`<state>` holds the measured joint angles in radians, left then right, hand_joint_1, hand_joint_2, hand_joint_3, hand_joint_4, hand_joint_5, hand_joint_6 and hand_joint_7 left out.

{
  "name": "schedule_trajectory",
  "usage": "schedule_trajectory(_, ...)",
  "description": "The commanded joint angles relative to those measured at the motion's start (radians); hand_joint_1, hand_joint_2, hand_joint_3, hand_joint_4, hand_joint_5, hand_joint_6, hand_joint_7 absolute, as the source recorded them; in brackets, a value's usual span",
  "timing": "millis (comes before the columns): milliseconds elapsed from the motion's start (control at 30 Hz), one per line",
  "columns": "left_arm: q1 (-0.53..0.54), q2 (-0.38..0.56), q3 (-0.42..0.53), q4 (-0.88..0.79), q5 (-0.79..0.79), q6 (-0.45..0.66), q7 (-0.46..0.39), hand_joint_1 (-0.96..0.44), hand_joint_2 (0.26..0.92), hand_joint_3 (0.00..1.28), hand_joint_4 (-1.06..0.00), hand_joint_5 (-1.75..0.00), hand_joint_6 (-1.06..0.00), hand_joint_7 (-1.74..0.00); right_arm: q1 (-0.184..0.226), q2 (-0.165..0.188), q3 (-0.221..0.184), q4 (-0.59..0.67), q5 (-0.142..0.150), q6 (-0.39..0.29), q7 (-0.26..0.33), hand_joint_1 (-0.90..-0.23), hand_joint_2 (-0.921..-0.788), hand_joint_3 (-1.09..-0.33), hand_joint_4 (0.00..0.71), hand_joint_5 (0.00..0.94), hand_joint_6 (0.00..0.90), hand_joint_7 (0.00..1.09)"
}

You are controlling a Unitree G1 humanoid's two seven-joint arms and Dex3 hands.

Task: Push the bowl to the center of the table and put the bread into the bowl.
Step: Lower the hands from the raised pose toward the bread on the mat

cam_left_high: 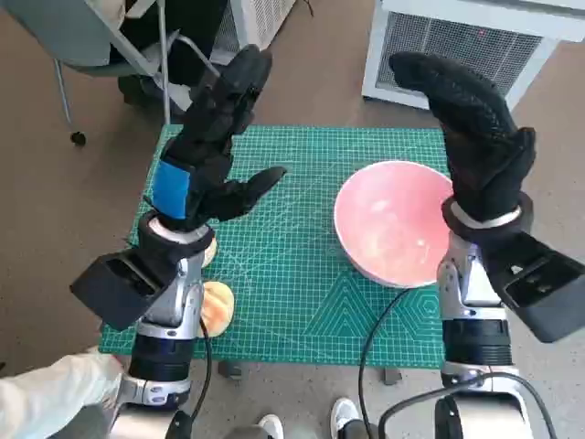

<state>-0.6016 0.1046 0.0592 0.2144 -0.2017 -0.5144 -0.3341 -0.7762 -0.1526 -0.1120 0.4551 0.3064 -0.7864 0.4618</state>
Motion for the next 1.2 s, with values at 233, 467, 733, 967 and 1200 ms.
schedule_trajectory(233,0.004,0.002,-0.001,-0.015,-0.009,0.002,-0.007,-0.43,0.921,0.2,-0.25,0.0,-0.38,-0.02,0.019,0.004,0.002,0.007,-0.011,0.006,0.001,-0.557,-0.921,-0.768,0.243,0.013,-0.001,0.64)
schedule_trajectory(467,0.005,0.003,0.002,-0.013,-0.013,0.002,-0.011,-0.43,0.921,0.2,-0.25,0.0,-0.38,-0.02,0.02,0.006,0.003,0.008,-0.008,0.007,0.004,-0.555,-0.921,-0.77,0.243,0.012,-0.001,0.64)
schedule_trajectory(733,0.006,0.003,0.003,-0.009,-0.013,0.0,-0.012,-0.43,0.921,0.2,-0.25,0.0,-0.38,-0.02,0.019,0.002,-0.003,0.021,-0.007,0.001,0.006,-0.551,-0.921,-0.768,0.244,0.012,-0.001,0.64)
schedule_trajectory(967,0.008,0.003,0.007,-0.002,-0.014,-0.01,-0.014,-0.43,0.921,0.2,-0.26,0.0,-0.39,-0.03,0.037,-0.029,-0.03,0.014,0.024,0.009,0.022,-0.545,-0.921,-0.788,0.235,0.007,-0.001,0.62)
schedule_trajectory(1200,0.014,0.008,0.014,0.003,-0.012,-0.022,-0.014,-0.44,0.921,0.2,-0.27,-0.01,-0.39,-0.03,0.069,-0.08,-0.109,0.055,0.039,-0.004,0.003,-0.533,-0.921,-0.822,0.223,0.002,-0.001,0.58)
